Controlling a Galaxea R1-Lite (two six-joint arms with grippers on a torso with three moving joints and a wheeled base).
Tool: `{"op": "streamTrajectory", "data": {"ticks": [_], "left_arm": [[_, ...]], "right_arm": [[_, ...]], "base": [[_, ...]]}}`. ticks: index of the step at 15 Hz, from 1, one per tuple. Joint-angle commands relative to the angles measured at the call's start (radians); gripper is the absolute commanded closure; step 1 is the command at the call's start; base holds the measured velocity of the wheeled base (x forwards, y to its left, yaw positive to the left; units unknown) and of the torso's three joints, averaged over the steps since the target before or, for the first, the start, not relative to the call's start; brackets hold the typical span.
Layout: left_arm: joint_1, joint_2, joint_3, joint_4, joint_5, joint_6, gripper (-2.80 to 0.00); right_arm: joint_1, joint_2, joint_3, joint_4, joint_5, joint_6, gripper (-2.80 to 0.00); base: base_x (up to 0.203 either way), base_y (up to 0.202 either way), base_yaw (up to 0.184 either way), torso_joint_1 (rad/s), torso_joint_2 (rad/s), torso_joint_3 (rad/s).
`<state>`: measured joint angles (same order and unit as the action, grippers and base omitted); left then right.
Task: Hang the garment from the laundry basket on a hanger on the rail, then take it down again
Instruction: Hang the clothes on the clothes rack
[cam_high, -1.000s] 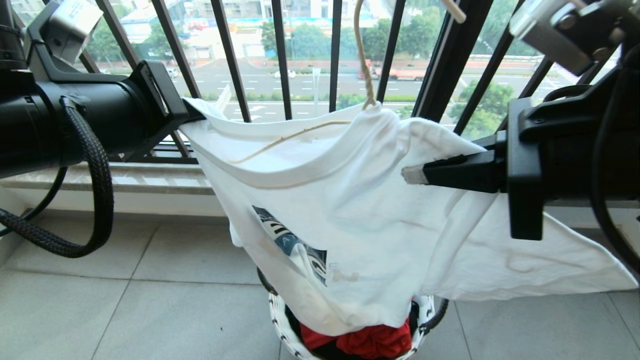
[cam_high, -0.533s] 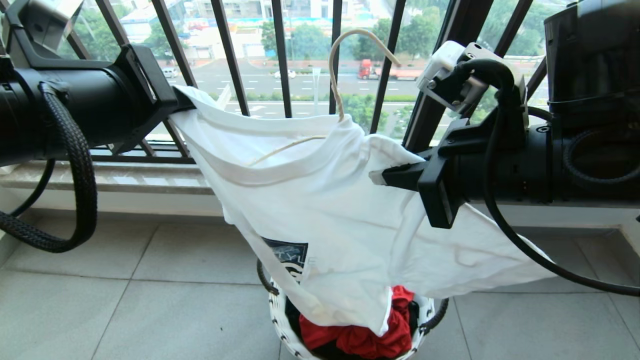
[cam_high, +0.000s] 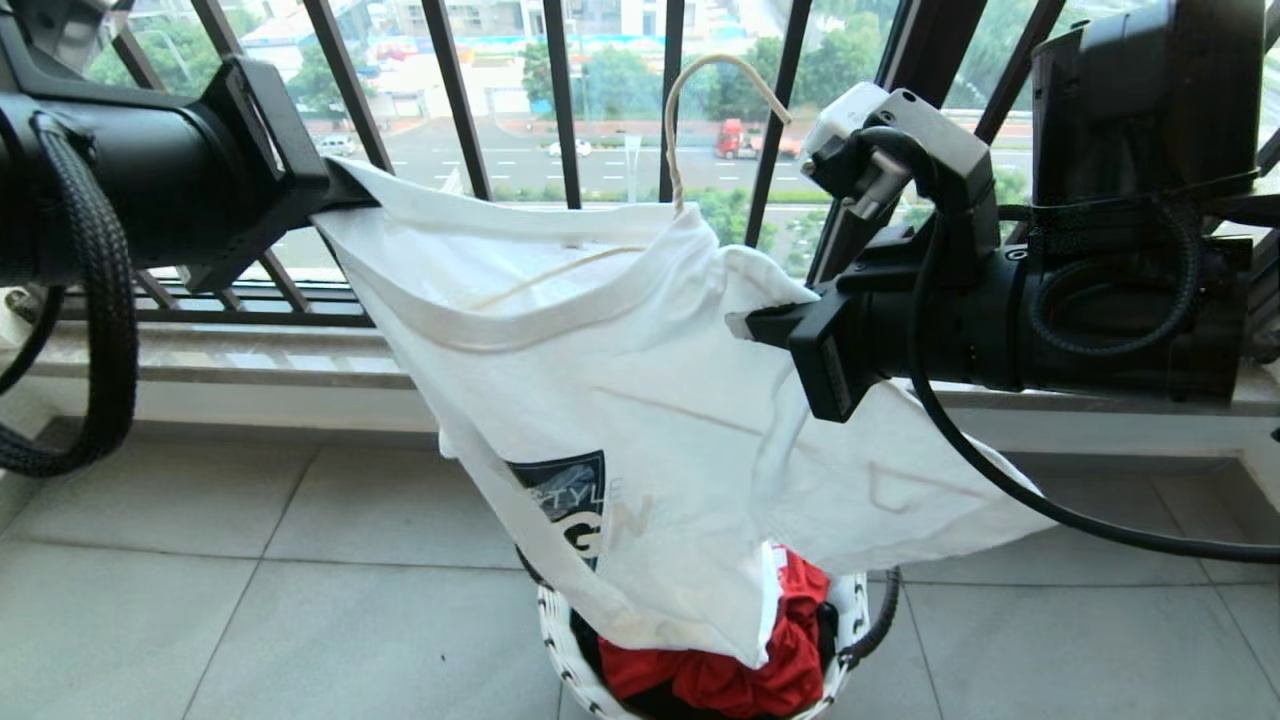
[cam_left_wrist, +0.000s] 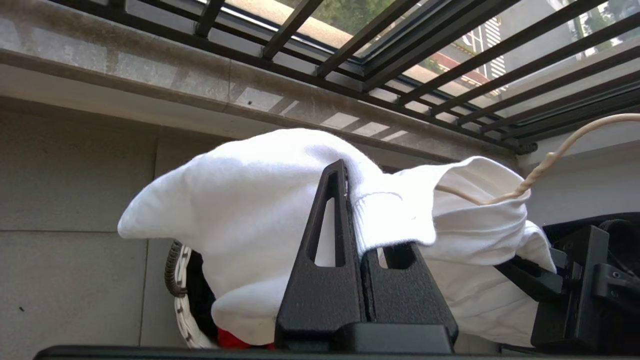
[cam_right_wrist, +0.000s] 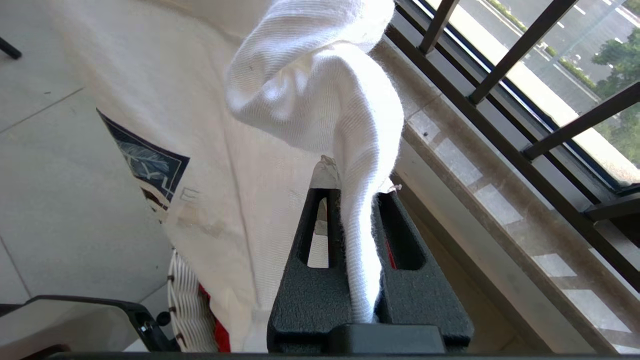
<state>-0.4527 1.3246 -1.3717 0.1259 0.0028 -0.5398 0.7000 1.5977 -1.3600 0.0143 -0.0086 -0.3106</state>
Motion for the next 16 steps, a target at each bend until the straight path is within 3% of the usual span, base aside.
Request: {"op": "streamTrajectory", "data": {"ticks": [1,5,8,12,16], "left_arm": [[-0.017,0.014,-0.077,0.046,0.002,-0.002,0.0],[-0.072,0.094,-0.187,0.121,0.022,0.013,0.0],[-0.141,0.172,-0.254,0.129,0.034,0.023,0.0],[-0.31,0.225,-0.276,0.131,0.202,0.02,0.0],[-0.422,0.229,-0.271,0.134,0.219,0.018,0.0]], "right_arm": [[-0.008,0.018,0.001,0.0,-0.014,0.001,0.0],[-0.012,0.006,0.084,-0.059,-0.013,0.018,0.0],[0.007,0.007,0.158,-0.177,-0.004,0.096,0.0],[0.004,-0.011,0.18,-0.224,-0.024,0.218,0.0],[0.006,-0.077,0.221,-0.241,-0.015,0.279,0.0]], "base": [[0.0,0.0,0.0,0.0,0.0,0.0],[0.0,0.0,0.0,0.0,0.0,0.0],[0.0,0.0,0.0,0.0,0.0,0.0],[0.0,0.0,0.0,0.0,0.0,0.0],[0.0,0.0,0.0,0.0,0.0,0.0]]}}
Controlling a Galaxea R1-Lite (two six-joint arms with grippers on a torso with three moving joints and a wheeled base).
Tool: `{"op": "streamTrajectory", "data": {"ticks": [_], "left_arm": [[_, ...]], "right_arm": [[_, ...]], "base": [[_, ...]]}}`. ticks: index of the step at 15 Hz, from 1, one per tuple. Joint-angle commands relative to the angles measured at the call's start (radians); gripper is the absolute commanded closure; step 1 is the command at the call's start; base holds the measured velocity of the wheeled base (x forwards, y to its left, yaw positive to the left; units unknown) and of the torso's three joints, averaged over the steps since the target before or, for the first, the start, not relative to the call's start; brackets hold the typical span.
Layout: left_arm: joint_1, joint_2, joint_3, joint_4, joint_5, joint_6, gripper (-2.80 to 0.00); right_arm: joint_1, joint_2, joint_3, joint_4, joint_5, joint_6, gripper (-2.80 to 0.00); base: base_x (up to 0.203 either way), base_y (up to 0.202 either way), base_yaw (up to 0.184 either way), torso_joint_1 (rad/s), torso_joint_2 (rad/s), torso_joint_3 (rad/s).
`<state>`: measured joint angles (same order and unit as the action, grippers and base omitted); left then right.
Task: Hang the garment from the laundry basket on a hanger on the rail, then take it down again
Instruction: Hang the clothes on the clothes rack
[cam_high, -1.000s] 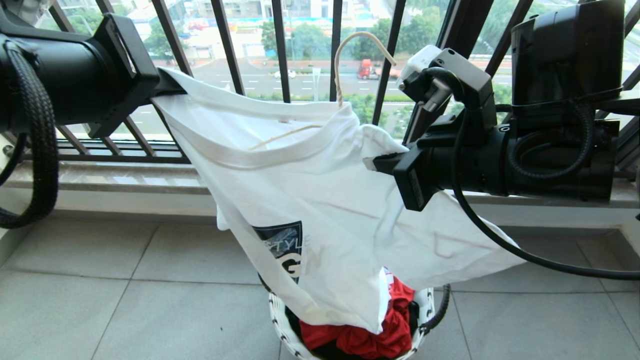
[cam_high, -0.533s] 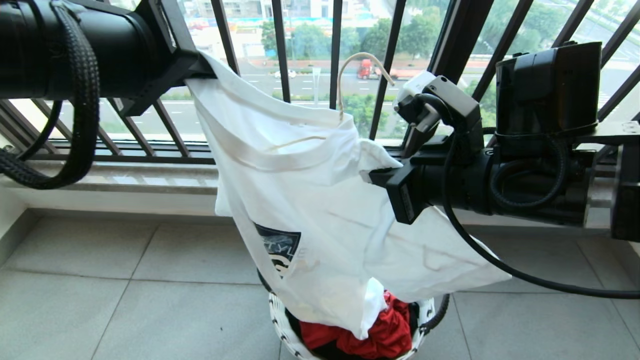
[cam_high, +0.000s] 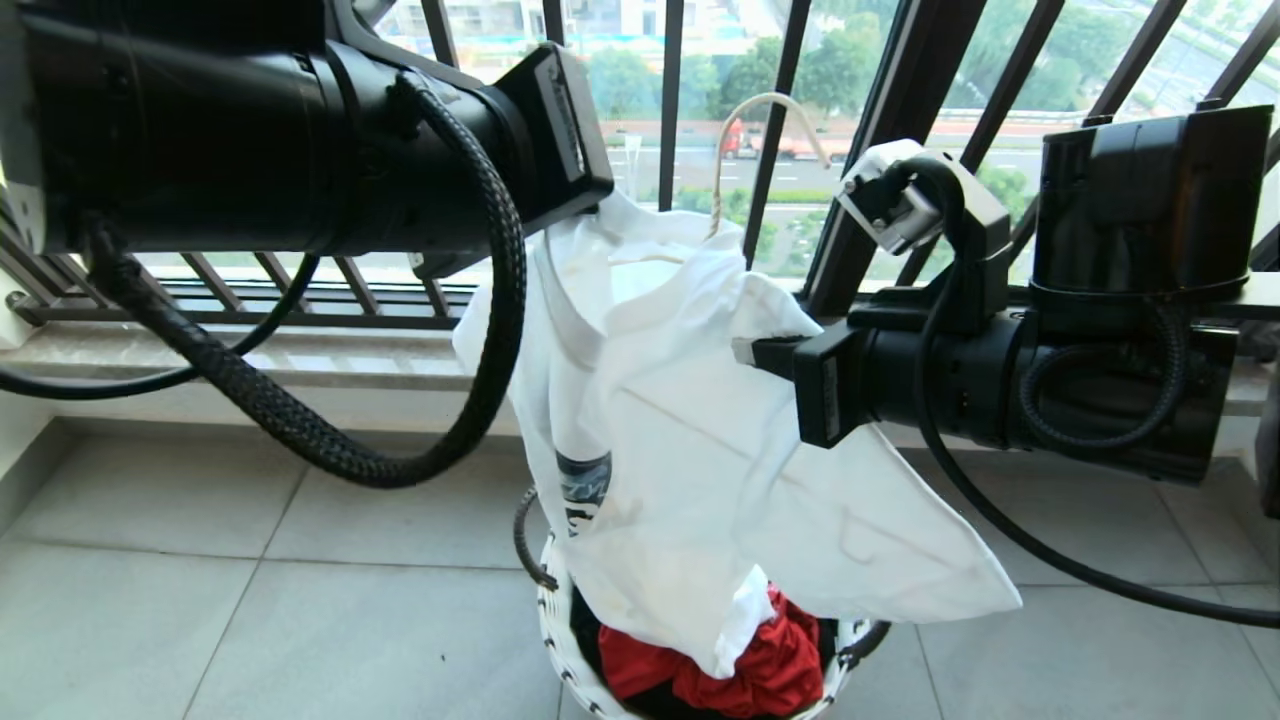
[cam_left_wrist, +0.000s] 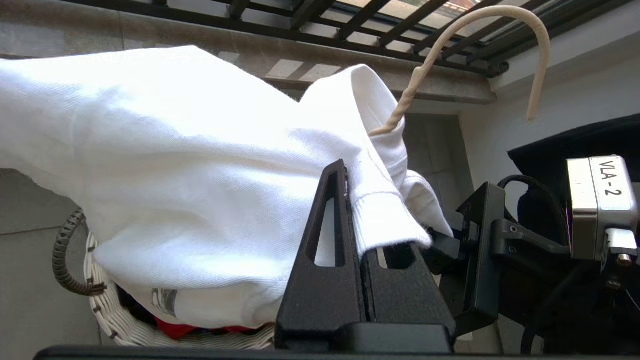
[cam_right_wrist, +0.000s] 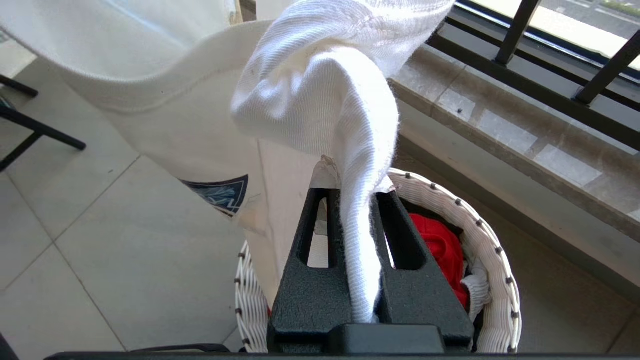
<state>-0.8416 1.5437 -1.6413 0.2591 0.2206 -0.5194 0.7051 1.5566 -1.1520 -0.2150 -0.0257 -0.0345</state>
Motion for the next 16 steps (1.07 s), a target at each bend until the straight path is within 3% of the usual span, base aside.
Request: {"op": "streamTrajectory", "data": {"ticks": [1,5,8,13,16], "left_arm": [[-0.043,0.014,-0.006,-0.004,-0.001,0.0,0.0],[-0.043,0.024,-0.037,-0.003,0.003,0.041,0.0],[-0.05,0.014,-0.044,-0.003,-0.004,0.077,0.0],[-0.128,0.005,-0.054,0.005,-0.017,0.08,0.0],[-0.134,0.003,-0.043,0.037,-0.017,0.079,0.0]], "right_arm": [[0.001,-0.053,0.036,-0.035,0.014,0.007,0.0],[0.001,-0.074,0.161,-0.228,0.177,0.015,0.0],[0.002,-0.072,0.193,-0.265,0.236,0.018,0.0],[0.002,-0.062,0.199,-0.322,0.24,0.047,0.0],[0.001,-0.072,0.201,-0.351,0.239,0.076,0.0]], "base": [[0.0,0.0,0.0,0.0,0.0,0.0],[0.0,0.0,0.0,0.0,0.0,0.0],[0.0,0.0,0.0,0.0,0.0,0.0],[0.0,0.0,0.0,0.0,0.0,0.0],[0.0,0.0,0.0,0.0,0.0,0.0]]}}
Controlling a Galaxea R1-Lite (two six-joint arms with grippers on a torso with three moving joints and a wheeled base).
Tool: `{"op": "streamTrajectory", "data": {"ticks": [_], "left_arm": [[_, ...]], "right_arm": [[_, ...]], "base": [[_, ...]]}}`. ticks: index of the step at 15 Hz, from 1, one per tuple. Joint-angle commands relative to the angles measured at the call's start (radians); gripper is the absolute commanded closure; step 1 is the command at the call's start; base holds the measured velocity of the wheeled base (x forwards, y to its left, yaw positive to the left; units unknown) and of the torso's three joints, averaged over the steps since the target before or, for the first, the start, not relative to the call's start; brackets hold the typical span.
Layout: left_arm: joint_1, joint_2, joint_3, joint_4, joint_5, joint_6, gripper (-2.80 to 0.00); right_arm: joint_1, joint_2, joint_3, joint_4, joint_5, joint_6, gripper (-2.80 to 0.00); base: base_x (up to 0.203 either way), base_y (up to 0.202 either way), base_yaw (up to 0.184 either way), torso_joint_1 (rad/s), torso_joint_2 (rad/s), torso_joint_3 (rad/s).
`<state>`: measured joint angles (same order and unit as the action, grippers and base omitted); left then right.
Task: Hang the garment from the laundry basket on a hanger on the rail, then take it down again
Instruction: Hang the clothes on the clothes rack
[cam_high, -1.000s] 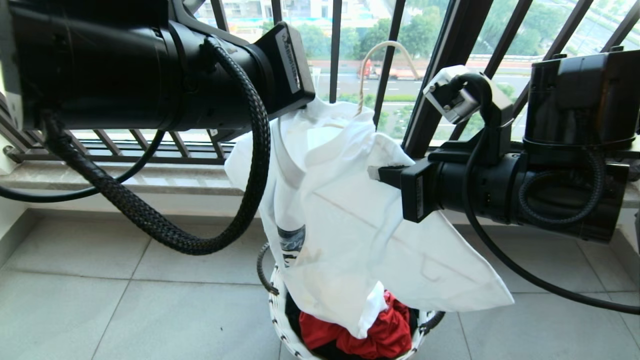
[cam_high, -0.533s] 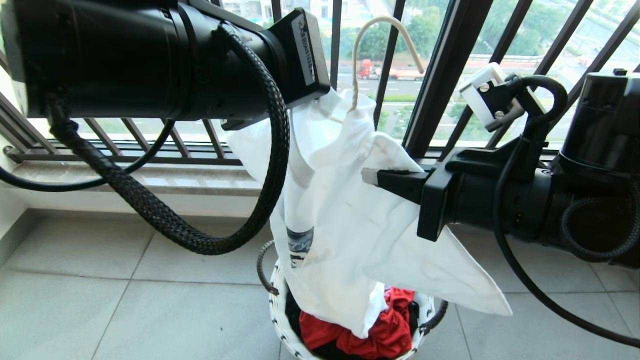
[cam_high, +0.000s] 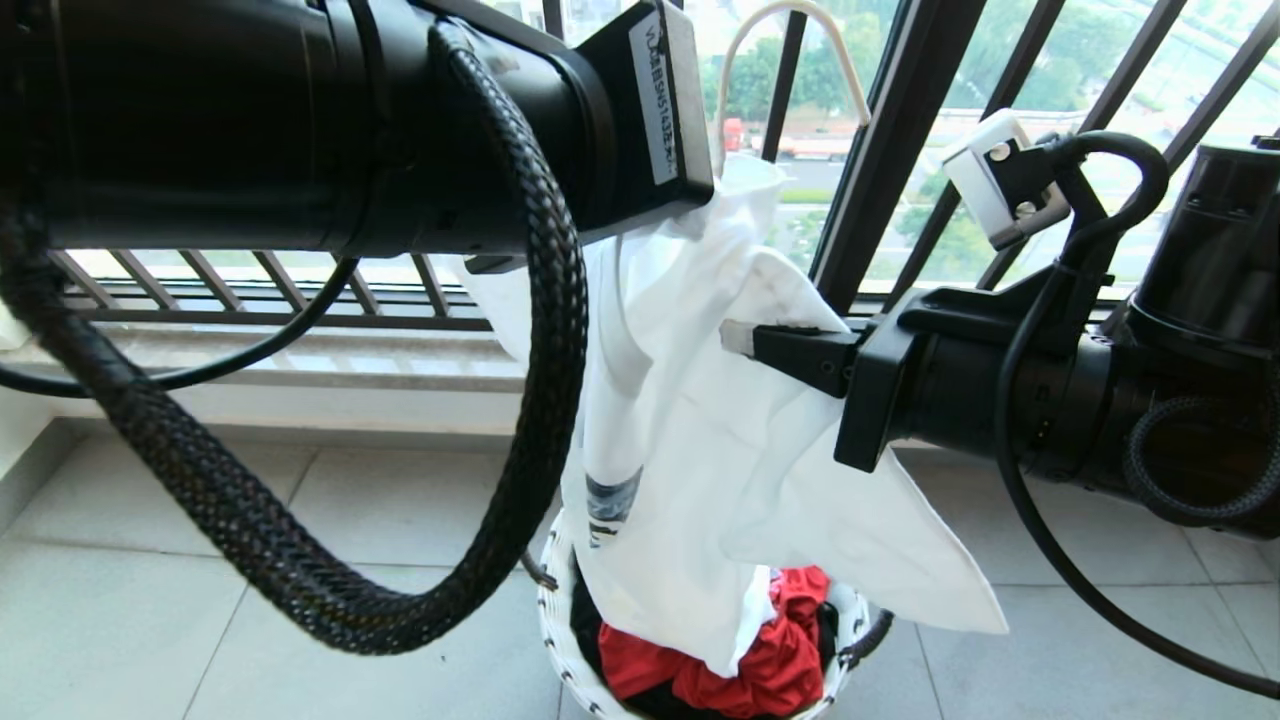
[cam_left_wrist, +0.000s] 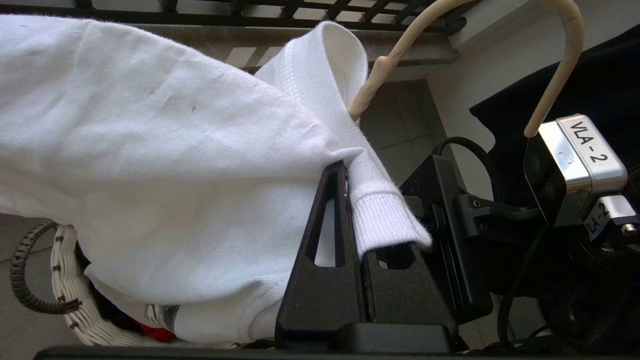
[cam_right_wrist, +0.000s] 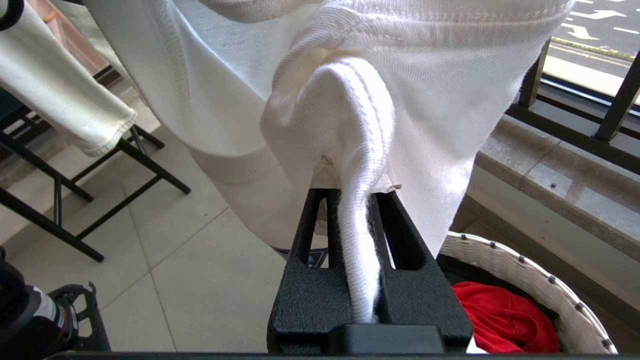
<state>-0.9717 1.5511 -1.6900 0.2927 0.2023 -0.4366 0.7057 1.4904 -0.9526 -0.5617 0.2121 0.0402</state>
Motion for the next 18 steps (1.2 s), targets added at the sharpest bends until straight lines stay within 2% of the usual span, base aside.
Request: {"op": "streamTrajectory", "data": {"ticks": [1,4,5,6,9,12,14,15,16,18], "left_arm": [[-0.004,-0.01,0.013,0.003,0.003,-0.002,0.0],[-0.01,-0.022,0.018,0.006,0.012,0.002,0.0],[-0.01,-0.025,0.018,0.006,0.014,0.01,-0.52],[-0.01,-0.027,0.018,0.006,0.015,0.017,-2.8],[-0.01,-0.04,0.018,0.015,0.058,0.063,-2.8],[-0.01,-0.064,0.013,0.124,0.083,0.082,-2.8],[-0.01,-0.073,0.007,0.252,0.1,0.083,-2.8],[-0.01,-0.083,0.006,0.282,0.134,0.083,-2.8],[-0.01,-0.093,0.003,0.284,0.164,0.101,-2.8],[-0.009,-0.11,-0.014,0.284,0.203,0.176,-2.8]], "right_arm": [[0.0,-0.01,0.001,-0.004,0.001,0.001,0.0],[-0.002,-0.01,0.002,-0.004,0.001,0.001,0.0],[0.0,-0.01,0.003,-0.004,0.002,0.001,0.0],[-0.002,-0.011,0.001,-0.004,0.003,0.001,0.0],[-0.002,-0.016,0.003,-0.004,0.003,0.001,0.0],[-0.002,-0.013,0.003,-0.004,0.003,0.0,0.0],[-0.003,-0.01,0.003,-0.003,0.001,-0.002,0.0],[-0.003,-0.01,0.003,-0.003,0.001,-0.003,0.0],[-0.002,-0.01,0.005,-0.003,0.001,-0.005,0.0],[-0.002,-0.009,0.005,-0.003,0.002,-0.005,0.0]], "base": [[0.0,0.0,0.0,0.0,0.0,0.0],[0.0,0.0,0.0,0.0,0.0,0.0],[0.0,0.0,0.0,0.0,0.0,0.0],[0.0,0.0,0.0,0.0,0.0,0.0],[0.0,0.0,0.0,0.0,0.0,0.0],[0.0,0.0,0.0,0.0,0.0,0.0],[0.0,0.0,0.0,0.0,0.0,0.0],[0.0,0.0,0.0,0.0,0.0,0.0],[0.0,0.0,0.0,0.0,0.0,0.0],[0.0,0.0,0.0,0.0,0.0,0.0]]}}
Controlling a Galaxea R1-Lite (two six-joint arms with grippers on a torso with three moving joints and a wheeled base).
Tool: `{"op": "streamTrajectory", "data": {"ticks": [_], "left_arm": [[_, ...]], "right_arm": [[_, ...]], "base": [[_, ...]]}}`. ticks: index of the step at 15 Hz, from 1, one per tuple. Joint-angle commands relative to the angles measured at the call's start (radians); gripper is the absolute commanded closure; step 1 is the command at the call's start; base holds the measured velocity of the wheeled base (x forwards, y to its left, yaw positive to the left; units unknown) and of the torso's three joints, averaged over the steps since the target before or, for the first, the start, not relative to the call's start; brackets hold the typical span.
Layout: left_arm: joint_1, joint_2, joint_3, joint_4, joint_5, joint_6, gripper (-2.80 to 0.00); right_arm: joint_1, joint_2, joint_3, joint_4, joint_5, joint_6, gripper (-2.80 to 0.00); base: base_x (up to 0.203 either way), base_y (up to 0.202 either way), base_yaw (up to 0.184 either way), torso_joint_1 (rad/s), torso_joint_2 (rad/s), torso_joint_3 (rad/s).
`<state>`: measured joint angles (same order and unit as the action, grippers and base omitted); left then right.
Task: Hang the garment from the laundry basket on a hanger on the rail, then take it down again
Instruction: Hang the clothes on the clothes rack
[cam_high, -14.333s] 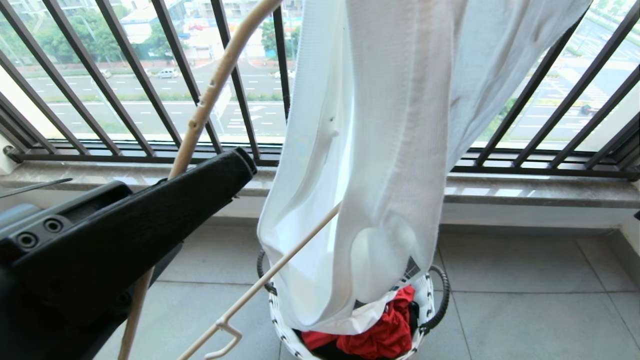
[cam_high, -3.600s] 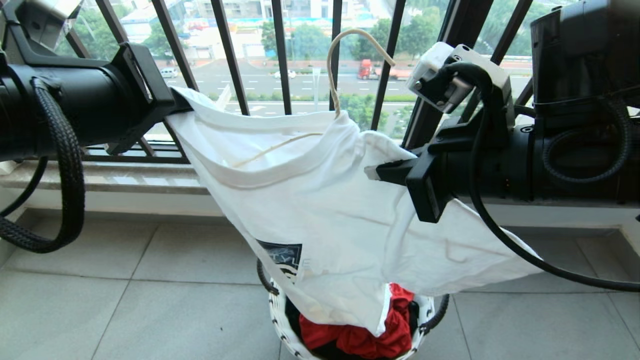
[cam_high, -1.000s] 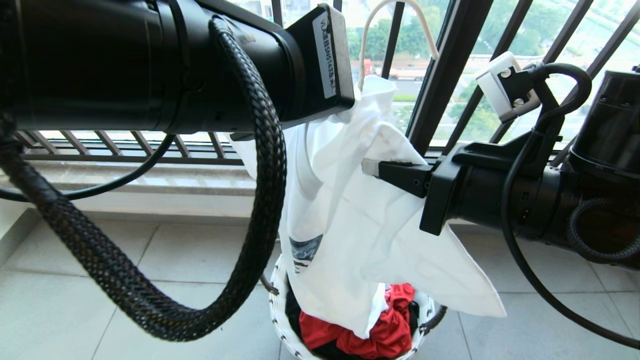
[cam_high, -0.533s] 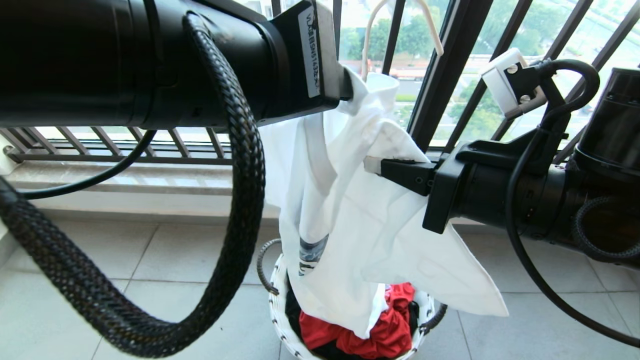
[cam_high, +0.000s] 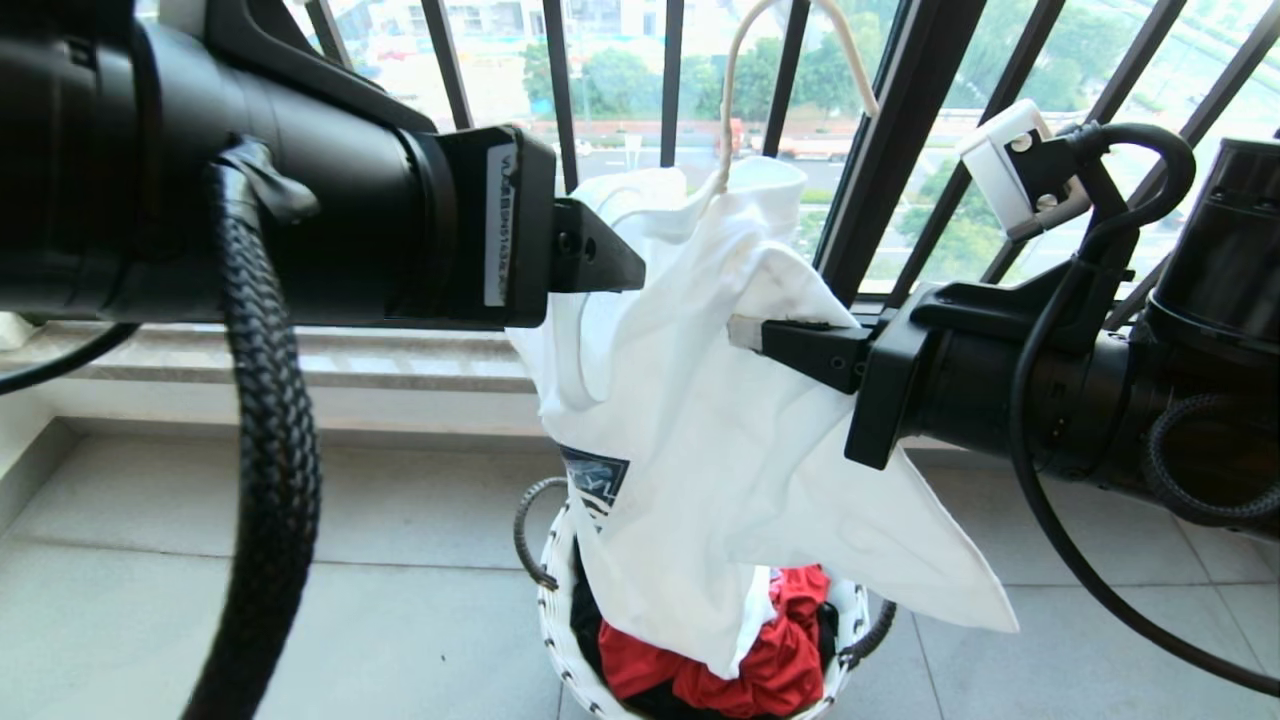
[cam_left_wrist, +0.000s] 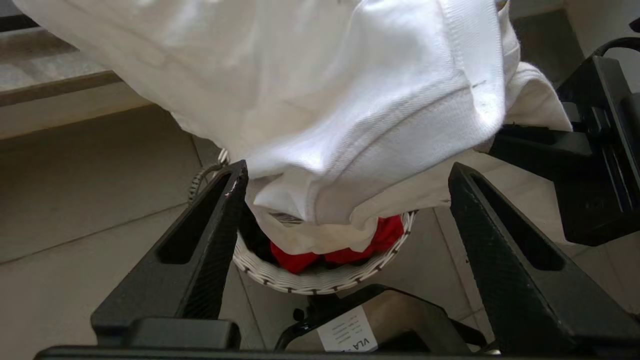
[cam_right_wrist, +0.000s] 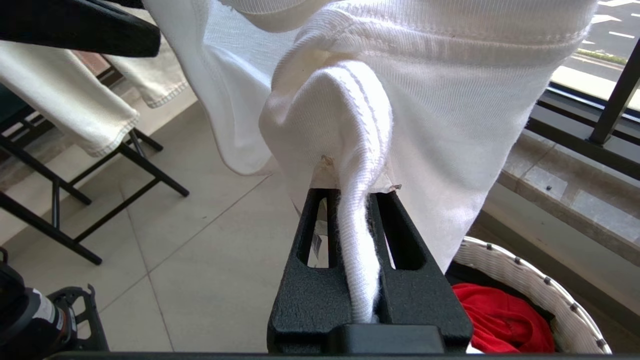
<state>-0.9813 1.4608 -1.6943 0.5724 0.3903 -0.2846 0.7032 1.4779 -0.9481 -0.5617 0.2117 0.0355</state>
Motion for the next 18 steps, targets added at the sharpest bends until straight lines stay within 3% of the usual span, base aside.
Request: {"op": "streamTrajectory", "data": {"ticks": [1,2,3,7,8,9,12,13,16,18], "left_arm": [[0.0,-0.024,-0.027,0.003,0.048,0.086,-2.8],[0.0,-0.028,-0.054,0.003,0.076,0.138,-2.8],[-0.001,-0.041,-0.065,0.005,0.083,0.15,-2.8],[0.008,-0.111,-0.022,0.01,0.067,0.155,-2.8],[0.034,-0.123,-0.021,0.01,0.068,0.165,-2.28],[0.064,-0.132,-0.022,0.01,0.068,0.188,0.0],[0.169,-0.113,-0.035,0.012,0.049,0.22,0.0],[0.207,-0.107,-0.036,0.034,0.011,0.242,0.0],[0.315,-0.071,-0.147,0.184,-0.185,0.314,0.0],[0.425,-0.031,-0.209,0.248,-0.375,0.407,0.0]], "right_arm": [[0.0,0.005,0.0,-0.003,0.003,0.0,0.0],[0.001,0.005,0.0,-0.003,0.003,0.0,0.0],[0.001,0.005,0.0,-0.003,0.003,0.0,0.0],[-0.001,0.004,0.0,-0.003,0.003,0.0,0.0],[-0.001,0.004,0.0,-0.003,0.005,0.0,0.0],[-0.001,0.004,0.002,-0.003,0.005,-0.001,0.0],[-0.001,0.002,0.002,-0.003,0.005,0.0,0.0],[-0.001,0.002,0.003,-0.003,0.005,0.0,0.0],[-0.001,0.0,0.008,-0.003,0.029,0.0,0.0],[-0.001,-0.011,0.023,-0.002,0.065,0.001,0.0]], "base": [[0.0,0.0,0.0,0.0,0.0,0.0],[0.0,0.0,0.0,0.0,0.0,0.0],[0.0,0.0,0.0,0.0,0.0,0.0],[0.0,0.0,0.0,0.0,0.0,0.0],[0.0,0.0,0.0,0.0,0.0,0.0],[0.0,0.0,0.0,0.0,0.0,0.0],[0.0,0.0,0.0,0.0,0.0,0.0],[0.0,0.0,0.0,0.0,0.0,0.0],[0.0,0.0,0.0,0.0,0.0,0.0],[0.0,0.0,0.0,0.0,0.0,0.0]]}}
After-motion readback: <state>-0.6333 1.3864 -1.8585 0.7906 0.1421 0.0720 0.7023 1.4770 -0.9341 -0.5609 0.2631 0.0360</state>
